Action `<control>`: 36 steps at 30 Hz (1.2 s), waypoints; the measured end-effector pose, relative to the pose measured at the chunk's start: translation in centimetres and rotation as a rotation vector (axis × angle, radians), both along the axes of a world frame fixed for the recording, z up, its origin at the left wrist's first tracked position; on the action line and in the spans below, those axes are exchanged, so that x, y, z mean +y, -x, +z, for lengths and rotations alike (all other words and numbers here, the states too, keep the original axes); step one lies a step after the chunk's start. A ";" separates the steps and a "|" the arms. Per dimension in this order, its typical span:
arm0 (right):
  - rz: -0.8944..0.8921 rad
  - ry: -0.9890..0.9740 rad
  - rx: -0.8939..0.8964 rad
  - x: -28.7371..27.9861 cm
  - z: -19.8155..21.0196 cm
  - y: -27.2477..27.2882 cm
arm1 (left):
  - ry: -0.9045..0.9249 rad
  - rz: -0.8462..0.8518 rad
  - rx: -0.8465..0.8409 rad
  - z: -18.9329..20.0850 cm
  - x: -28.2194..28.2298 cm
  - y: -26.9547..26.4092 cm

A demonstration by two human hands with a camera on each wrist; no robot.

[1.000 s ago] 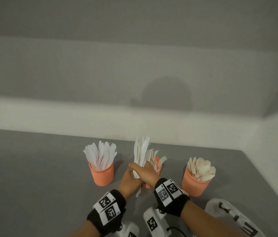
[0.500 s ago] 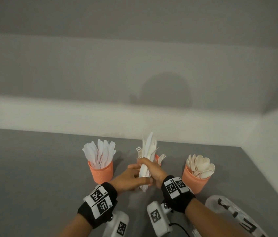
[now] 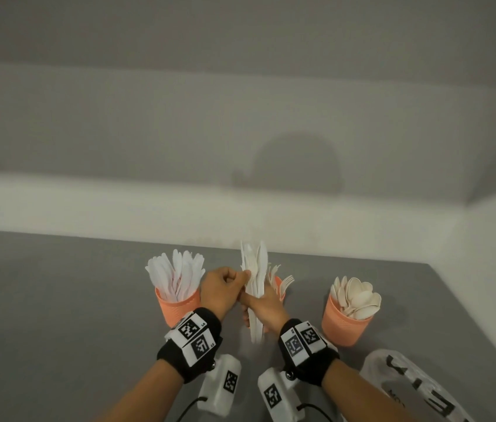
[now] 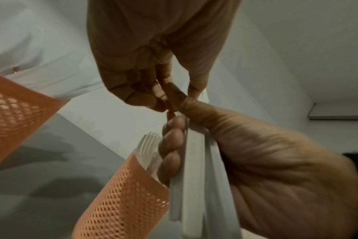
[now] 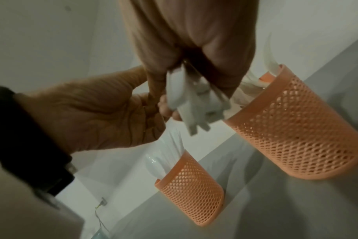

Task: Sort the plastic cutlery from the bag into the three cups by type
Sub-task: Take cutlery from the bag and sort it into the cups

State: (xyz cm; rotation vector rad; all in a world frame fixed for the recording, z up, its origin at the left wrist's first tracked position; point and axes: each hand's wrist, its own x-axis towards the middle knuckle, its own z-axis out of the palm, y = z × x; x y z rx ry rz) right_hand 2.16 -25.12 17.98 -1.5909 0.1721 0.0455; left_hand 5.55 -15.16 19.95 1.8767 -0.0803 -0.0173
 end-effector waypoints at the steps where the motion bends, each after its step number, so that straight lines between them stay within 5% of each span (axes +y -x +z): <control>1: 0.012 -0.016 -0.002 -0.1 0.0 0.1 | -0.025 0.012 -0.008 -0.1 0.0 -0.1; 6: 0.053 -0.142 0.037 -0.6 0.1 0.8 | -0.057 0.051 -0.016 0.3 0.1 -0.3; 10: 0.003 -0.241 0.164 -1.6 -0.6 1.0 | 0.306 0.164 0.051 1.3 0.7 -0.9; 12: -0.013 -0.260 0.188 -2.2 -1.1 0.9 | 0.286 0.155 0.076 1.4 1.0 -1.0; 20: 0.102 -0.351 0.216 -1.8 -0.2 0.8 | 0.265 -0.259 0.290 0.8 -0.1 1.5; 26: 0.105 -0.326 0.216 -2.0 -0.3 0.7 | 0.127 -0.199 0.199 -0.3 -0.6 1.0; 33: 0.063 -0.286 0.260 -1.8 -0.4 1.2 | 0.218 0.132 0.096 0.4 -0.3 -0.8; 36: 0.046 -0.286 0.223 -2.4 -0.8 1.0 | 0.340 0.097 0.089 0.8 0.4 -1.1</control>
